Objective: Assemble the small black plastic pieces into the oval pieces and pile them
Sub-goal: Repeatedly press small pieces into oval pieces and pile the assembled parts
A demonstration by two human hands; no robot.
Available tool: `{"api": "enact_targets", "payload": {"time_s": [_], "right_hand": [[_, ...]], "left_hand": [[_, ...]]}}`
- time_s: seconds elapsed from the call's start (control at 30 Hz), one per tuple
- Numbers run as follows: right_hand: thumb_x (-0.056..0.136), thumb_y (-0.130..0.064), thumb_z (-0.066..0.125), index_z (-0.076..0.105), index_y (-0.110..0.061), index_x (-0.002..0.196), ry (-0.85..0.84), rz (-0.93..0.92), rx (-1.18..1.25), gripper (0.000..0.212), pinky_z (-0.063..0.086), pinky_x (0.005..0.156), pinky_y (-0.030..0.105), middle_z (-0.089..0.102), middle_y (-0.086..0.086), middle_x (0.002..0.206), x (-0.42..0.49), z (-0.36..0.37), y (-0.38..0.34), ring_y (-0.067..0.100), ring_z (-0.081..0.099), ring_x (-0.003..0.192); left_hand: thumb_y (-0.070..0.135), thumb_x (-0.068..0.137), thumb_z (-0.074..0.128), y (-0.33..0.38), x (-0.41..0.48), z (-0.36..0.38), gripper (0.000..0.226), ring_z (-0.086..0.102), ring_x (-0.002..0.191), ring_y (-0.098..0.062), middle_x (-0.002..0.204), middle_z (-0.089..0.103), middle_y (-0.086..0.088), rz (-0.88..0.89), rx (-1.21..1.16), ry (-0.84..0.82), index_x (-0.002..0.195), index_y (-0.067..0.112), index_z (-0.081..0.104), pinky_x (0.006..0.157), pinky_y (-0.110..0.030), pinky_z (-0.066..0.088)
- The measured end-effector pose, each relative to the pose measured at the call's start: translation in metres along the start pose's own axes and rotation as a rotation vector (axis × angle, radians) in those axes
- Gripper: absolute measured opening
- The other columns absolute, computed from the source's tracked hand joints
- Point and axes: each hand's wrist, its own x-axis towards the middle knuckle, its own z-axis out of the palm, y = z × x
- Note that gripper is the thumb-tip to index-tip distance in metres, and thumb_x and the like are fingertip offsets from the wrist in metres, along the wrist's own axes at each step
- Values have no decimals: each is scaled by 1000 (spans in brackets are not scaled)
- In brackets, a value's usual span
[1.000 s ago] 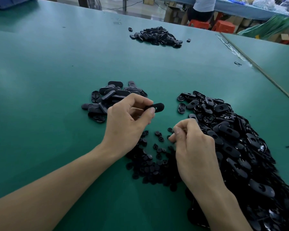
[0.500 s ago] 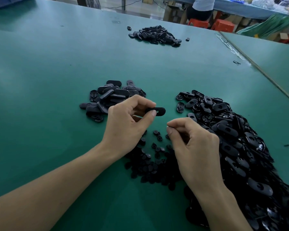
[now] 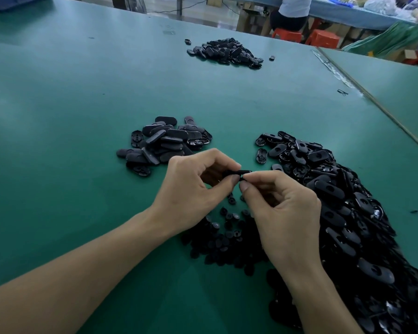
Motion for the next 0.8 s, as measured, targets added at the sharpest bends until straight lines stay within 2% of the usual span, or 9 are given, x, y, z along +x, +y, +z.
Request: {"api": "enact_targets", "payload": {"time_s": [0.17,0.37,0.7,0.8], "right_hand": [[86,-15,77,76,-29,86,15,34,40,14,54,64,21,71,-11,75,1,0,0,12,68,71],[86,-10,75,75,-26,85,25,26,36,16,53,63,16,72,-15,74,0,2,0,10,70,70],[86,-11,76,77,-27,87,47,-17,-20,15,52,63,16,72,-12,77,-1,2,1,11,69,72],[86,-10,76,75,-28,85,44,-24,-19,18,50,62,12,71,-15,75,-1,3,0,9,70,71]], "left_hand": [[7,82,75,-1,0,1,17,73,71,-9,81,75,8,15,-10,-9,92,20,74,69,-22,59],[3,81,76,-2,0,2,13,72,70,-7,80,76,5,24,-1,-25,90,12,75,69,-25,60],[5,81,76,-4,-1,1,13,72,69,-5,79,75,10,42,10,-36,90,14,75,69,-20,58],[5,82,76,-5,-2,1,13,72,70,-4,80,75,10,41,8,-38,91,15,75,69,-21,58]]}}
